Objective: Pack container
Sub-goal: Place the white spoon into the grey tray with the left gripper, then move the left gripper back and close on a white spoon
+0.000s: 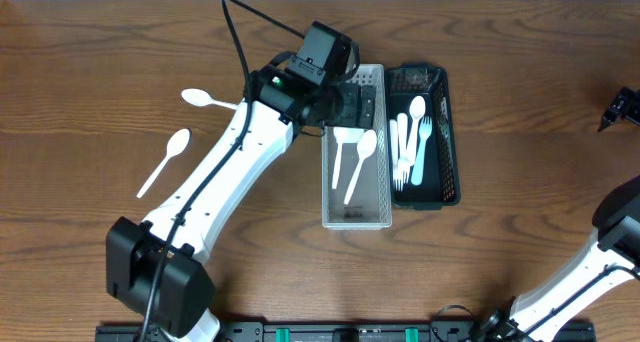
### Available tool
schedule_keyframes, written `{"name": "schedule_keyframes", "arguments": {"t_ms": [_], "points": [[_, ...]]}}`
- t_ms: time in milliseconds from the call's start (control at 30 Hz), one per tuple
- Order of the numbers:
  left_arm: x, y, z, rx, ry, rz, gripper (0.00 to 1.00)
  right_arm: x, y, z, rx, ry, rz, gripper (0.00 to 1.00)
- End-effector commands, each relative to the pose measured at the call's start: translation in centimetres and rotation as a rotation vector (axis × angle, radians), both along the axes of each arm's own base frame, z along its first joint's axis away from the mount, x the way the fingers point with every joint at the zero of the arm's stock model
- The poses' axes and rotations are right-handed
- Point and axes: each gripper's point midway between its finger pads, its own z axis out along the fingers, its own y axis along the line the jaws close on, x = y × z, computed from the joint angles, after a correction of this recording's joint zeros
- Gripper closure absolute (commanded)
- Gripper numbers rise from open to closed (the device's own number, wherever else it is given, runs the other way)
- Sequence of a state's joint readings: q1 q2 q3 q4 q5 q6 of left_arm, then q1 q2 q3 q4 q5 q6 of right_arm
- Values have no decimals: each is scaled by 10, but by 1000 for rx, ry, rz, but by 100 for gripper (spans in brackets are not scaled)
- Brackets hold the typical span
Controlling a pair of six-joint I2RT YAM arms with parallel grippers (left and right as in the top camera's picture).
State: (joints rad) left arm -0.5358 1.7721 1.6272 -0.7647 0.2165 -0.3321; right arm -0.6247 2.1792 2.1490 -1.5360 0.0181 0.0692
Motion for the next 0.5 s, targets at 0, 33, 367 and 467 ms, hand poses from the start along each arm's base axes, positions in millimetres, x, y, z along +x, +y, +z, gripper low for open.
{"name": "schedule_keyframes", "arguments": {"t_ms": [0,33,367,467], "points": [[23,41,4,114,-87,82,2,-2,-1,-1,1,2,-17,1],[31,57,5,154,-108,131,2,-2,-1,-1,1,2,-17,1],[49,241,-26,466,24,527,2,-1,-1,-1,1,2,-16,1],[31,281,-49,572,131,432,2,-1,-1,-1,1,2,-16,1]]}}
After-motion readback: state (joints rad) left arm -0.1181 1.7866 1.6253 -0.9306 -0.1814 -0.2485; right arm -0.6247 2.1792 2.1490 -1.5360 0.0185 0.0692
